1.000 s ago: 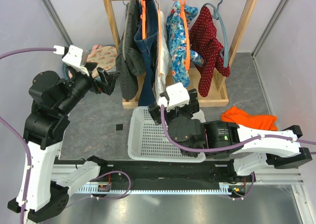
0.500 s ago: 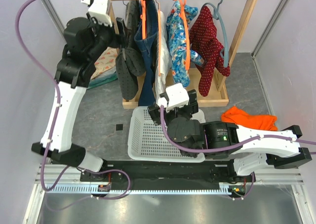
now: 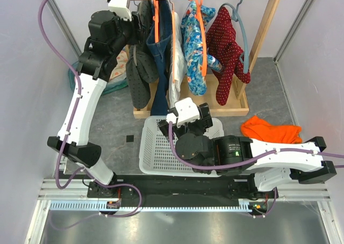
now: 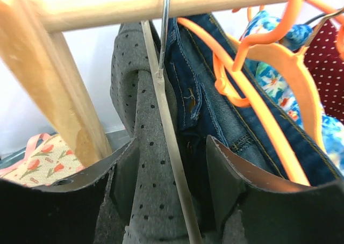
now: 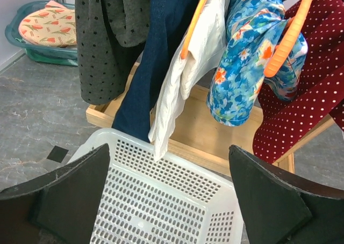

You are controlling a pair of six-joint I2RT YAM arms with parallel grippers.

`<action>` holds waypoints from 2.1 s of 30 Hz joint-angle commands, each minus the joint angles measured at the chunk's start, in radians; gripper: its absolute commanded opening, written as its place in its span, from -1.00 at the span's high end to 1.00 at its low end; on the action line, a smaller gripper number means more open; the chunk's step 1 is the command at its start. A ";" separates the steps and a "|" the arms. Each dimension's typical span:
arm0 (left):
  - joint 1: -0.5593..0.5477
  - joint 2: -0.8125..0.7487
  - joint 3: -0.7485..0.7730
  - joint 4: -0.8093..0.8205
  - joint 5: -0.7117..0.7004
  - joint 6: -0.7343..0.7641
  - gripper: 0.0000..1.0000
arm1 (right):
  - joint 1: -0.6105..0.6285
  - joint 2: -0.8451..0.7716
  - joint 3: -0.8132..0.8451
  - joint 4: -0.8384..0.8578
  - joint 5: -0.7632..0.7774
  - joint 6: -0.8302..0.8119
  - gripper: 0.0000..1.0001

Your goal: Remove the skirt from the hanger

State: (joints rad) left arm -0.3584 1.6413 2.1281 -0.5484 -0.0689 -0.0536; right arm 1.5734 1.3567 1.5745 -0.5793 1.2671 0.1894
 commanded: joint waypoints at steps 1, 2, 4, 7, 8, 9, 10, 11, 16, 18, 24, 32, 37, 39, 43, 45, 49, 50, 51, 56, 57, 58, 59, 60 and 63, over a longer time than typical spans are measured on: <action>0.004 0.018 0.021 0.041 -0.003 -0.037 -0.11 | -0.001 -0.027 -0.017 -0.019 0.063 0.101 -0.96; 0.003 0.022 0.018 0.041 0.003 -0.038 -0.10 | -0.001 -0.028 -0.019 -0.017 0.063 0.099 -0.96; 0.004 0.026 0.007 0.039 0.001 -0.037 0.04 | -0.003 -0.031 -0.024 -0.019 0.064 0.099 -0.96; 0.004 0.032 0.003 0.038 -0.006 -0.028 0.57 | -0.007 -0.037 -0.030 -0.017 0.067 0.101 -0.95; 0.004 0.035 0.003 0.039 -0.006 -0.026 0.73 | -0.009 -0.039 -0.031 -0.016 0.067 0.101 -0.95; 0.004 0.035 0.006 0.039 -0.006 -0.025 0.85 | -0.009 -0.042 -0.034 -0.014 0.067 0.104 -0.95; 0.004 0.037 0.007 0.038 -0.006 -0.023 0.96 | -0.010 -0.048 -0.039 -0.014 0.066 0.105 -0.95; 0.004 0.035 0.010 0.038 -0.003 -0.022 0.96 | -0.010 -0.050 -0.041 -0.016 0.066 0.105 -0.94; 0.006 0.029 0.036 0.039 -0.006 -0.014 0.96 | -0.012 -0.060 -0.059 -0.014 0.058 0.114 -0.92; 0.006 0.023 0.068 0.039 -0.017 -0.008 0.96 | -0.013 -0.064 -0.064 -0.014 0.060 0.120 -0.91; 0.004 -0.032 0.181 0.054 -0.003 0.024 0.97 | -0.015 -0.071 -0.088 -0.013 0.054 0.140 -0.89; 0.003 -0.204 0.172 -0.014 0.055 0.052 0.97 | -0.016 -0.074 -0.103 -0.007 0.044 0.159 -0.86; 0.001 -0.383 -0.061 -0.080 0.066 0.093 0.97 | -0.018 -0.090 -0.103 0.002 0.034 0.156 -0.88; 0.001 -0.481 -0.127 -0.111 0.066 0.133 0.97 | -0.018 -0.100 -0.110 0.019 0.011 0.156 -0.94; 0.002 -0.598 -0.201 -0.198 0.125 0.175 0.96 | -0.030 -0.122 -0.137 0.119 -0.082 0.150 -0.96; 0.001 -0.629 -0.182 -0.275 0.152 0.178 0.97 | -0.039 -0.142 -0.171 0.169 -0.148 0.156 -0.96; 0.002 -0.641 -0.082 -0.369 0.196 0.149 0.96 | -0.105 -0.189 -0.272 0.400 -0.488 0.232 -0.96; 0.003 -0.643 -0.070 -0.381 0.202 0.143 0.96 | -0.113 -0.211 -0.330 0.454 -0.538 0.264 -0.96; 0.001 -0.644 -0.059 -0.390 0.208 0.130 0.96 | -0.121 -0.221 -0.359 0.511 -0.579 0.277 -0.96; 0.003 -0.661 -0.063 -0.409 0.247 0.103 0.96 | -0.158 -0.231 -0.455 0.821 -0.779 0.324 -0.96; 0.003 -0.661 -0.065 -0.410 0.254 0.098 0.96 | -0.159 -0.223 -0.452 0.844 -0.799 0.329 -0.96; 0.004 -0.660 -0.072 -0.409 0.259 0.095 0.97 | -0.161 -0.217 -0.450 0.895 -0.817 0.329 -0.96; 0.006 -0.661 -0.079 -0.409 0.262 0.092 0.97 | -0.161 -0.199 -0.443 0.918 -0.840 0.329 -0.96; 0.006 -0.661 -0.083 -0.410 0.267 0.086 0.96 | -0.164 -0.188 -0.435 0.933 -0.871 0.332 -0.96; 0.010 -0.661 -0.091 -0.410 0.290 0.074 0.96 | -0.180 -0.130 -0.390 0.958 -0.932 0.355 -0.96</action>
State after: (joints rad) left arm -0.3546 0.9764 2.0335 -1.0325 0.1654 0.0593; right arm 1.4105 1.1706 1.1225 0.2138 0.4870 0.4976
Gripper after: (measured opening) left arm 0.066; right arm 0.982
